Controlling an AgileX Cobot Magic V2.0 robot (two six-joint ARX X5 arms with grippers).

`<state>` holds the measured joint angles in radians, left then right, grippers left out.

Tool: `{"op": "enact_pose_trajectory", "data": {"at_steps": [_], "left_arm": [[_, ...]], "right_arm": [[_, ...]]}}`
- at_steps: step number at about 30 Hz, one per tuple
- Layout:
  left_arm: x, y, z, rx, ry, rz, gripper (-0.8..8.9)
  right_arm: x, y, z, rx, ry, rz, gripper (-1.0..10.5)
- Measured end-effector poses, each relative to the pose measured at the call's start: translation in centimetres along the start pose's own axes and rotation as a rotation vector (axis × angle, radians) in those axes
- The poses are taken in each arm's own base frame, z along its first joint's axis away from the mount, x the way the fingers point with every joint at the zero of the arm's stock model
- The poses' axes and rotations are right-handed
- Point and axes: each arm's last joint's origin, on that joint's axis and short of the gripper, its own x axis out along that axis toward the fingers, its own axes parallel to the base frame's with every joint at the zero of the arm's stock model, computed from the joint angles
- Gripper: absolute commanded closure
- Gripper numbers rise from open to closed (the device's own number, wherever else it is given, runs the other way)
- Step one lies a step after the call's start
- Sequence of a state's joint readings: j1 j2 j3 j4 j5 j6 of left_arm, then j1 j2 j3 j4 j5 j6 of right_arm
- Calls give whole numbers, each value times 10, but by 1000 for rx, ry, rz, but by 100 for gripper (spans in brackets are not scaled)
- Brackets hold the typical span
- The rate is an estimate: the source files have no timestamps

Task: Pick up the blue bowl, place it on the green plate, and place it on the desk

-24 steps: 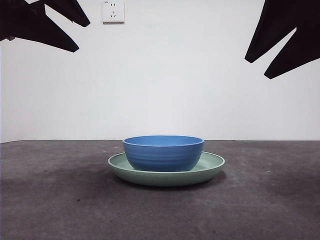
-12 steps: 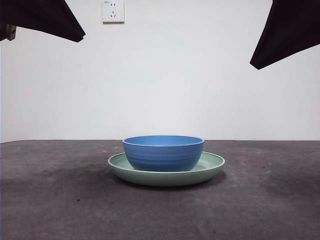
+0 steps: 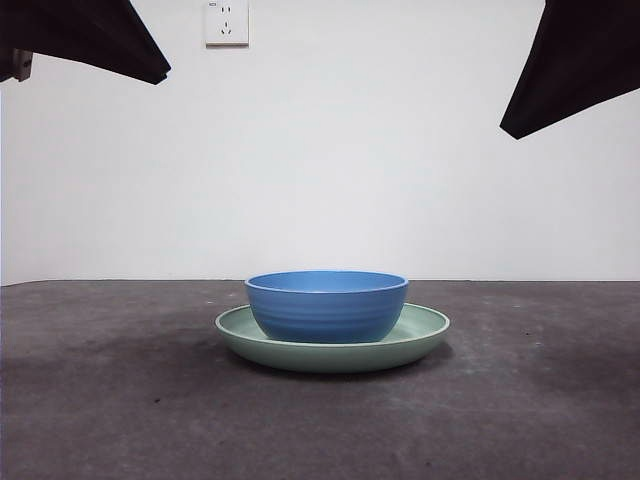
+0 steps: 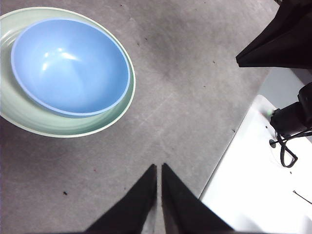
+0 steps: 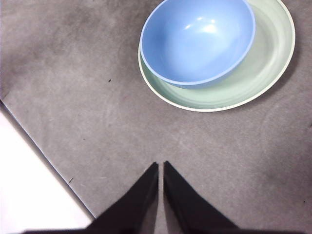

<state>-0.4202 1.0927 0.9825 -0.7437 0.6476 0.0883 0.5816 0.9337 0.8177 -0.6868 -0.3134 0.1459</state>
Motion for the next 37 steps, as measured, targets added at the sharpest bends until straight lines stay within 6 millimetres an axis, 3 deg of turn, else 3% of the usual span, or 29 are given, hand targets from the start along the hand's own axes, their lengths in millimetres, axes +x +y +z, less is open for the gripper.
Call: {"op": "enact_pose_trajectory", "data": {"at_steps": [6,9,14,18,22,26,37], "left_arm": [[-2,-1,0,12,-8,5,799],[-14,-2,2,81,-80,54,799],[-57,-6,17,270,-426,274,799],[-90,-9,12,327,-697,547,799],[-112,-14,-13,310,-871,811,798],[-115,-13,-47,267,-901,988,799],[-69,15,-128,193,-821,1112,799]], "right_arm": [[0,0,0,0,0,0,935],[0,0,0,0,0,0,935],[0,0,0,0,0,0,935],[0,0,0,0,0,0,935],[0,0,0,0,0,0,935],[0,0,0,0,0,0,935],[0,0,0,0,0,0,935]]}}
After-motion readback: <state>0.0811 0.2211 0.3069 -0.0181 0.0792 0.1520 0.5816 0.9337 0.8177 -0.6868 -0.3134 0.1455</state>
